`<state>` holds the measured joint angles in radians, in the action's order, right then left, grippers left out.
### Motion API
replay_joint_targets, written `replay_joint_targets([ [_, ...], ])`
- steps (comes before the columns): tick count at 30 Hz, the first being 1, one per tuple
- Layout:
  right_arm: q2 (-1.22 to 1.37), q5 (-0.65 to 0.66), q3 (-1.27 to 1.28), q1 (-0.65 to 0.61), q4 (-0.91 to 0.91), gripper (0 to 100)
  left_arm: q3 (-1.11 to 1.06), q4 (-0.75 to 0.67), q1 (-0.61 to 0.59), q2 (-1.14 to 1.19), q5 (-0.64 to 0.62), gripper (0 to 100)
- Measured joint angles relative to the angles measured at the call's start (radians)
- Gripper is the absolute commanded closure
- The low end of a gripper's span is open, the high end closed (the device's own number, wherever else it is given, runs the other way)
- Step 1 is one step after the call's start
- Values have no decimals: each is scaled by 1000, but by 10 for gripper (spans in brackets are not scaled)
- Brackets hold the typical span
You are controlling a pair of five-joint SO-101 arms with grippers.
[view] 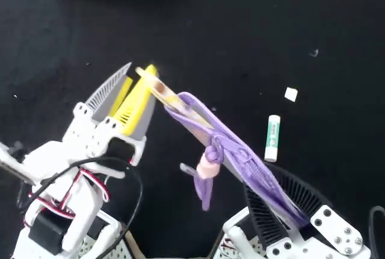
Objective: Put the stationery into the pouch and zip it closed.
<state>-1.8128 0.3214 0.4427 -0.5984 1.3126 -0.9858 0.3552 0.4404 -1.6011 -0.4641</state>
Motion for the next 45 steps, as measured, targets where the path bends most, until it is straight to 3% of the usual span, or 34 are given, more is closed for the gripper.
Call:
replay_joint_targets([
  [17, 0, 0, 57, 0, 0, 988, 2, 9, 38, -2, 43, 855],
  [29, 0, 0, 57, 0, 0, 988, 0, 0, -9, -3, 43, 855],
  [33, 0, 0, 57, 3, 0, 988, -87, -2, 64, -3, 43, 855],
  [38, -2, 2, 57, 3, 2, 988, -170, -11, 166, -5, 132, 856],
  [45, -2, 2, 54, 5, 2, 988, -110, 71, 186, -5, 150, 856],
])
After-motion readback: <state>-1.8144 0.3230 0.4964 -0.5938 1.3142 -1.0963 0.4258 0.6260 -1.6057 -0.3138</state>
